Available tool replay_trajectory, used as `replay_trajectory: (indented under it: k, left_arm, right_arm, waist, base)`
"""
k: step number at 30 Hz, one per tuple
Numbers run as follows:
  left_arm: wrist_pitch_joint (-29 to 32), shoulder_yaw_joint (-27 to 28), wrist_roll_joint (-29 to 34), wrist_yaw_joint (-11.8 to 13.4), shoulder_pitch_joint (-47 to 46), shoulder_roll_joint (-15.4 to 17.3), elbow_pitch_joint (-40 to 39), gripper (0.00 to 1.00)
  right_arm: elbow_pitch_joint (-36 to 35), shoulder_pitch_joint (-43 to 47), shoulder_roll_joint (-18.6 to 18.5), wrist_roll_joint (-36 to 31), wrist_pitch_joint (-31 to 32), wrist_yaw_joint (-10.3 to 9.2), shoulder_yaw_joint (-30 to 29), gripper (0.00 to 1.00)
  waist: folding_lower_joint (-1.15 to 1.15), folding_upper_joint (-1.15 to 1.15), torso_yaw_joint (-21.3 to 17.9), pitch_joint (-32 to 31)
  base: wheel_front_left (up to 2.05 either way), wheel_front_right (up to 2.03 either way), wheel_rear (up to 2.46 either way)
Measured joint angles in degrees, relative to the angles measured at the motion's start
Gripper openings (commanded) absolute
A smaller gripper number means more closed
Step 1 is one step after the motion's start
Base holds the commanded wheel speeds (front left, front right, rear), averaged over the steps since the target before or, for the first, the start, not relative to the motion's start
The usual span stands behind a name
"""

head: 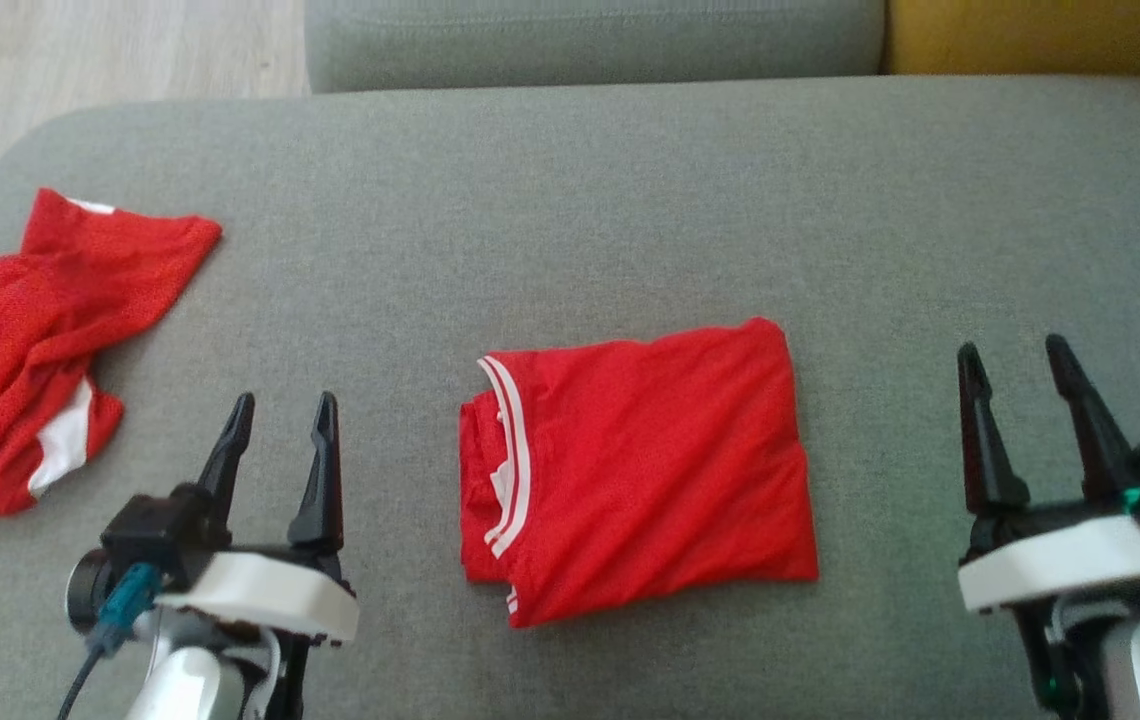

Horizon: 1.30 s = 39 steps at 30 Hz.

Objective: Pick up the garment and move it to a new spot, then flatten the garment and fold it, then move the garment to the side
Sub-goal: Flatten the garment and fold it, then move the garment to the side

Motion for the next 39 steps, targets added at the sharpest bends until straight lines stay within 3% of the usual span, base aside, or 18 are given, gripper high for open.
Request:
replay_trajectory:
  k: [18,39]
  left_arm:
    - [3.04,-0.96,0.60,2.24,7.28,2.91,-3.36,1.00]
    - [4.55,-1.44,2.03,3.52,7.71,4.66,-6.66,1.00]
  right_arm:
    - [-5.05,8.28,1.54,-0.99,3.70,0.00,-0.18,1.00]
    - [-6.38,9.27,1.93,-1.35,4.93,0.00,-0.26,1.00]
  waist:
    - [0.00,0.00,0.72,-5.04]
    - [0.00,0.00,0.88,-5.61]
  base:
    - [0.00,0.00,0.00]
    - [0.00,0.00,0.00]
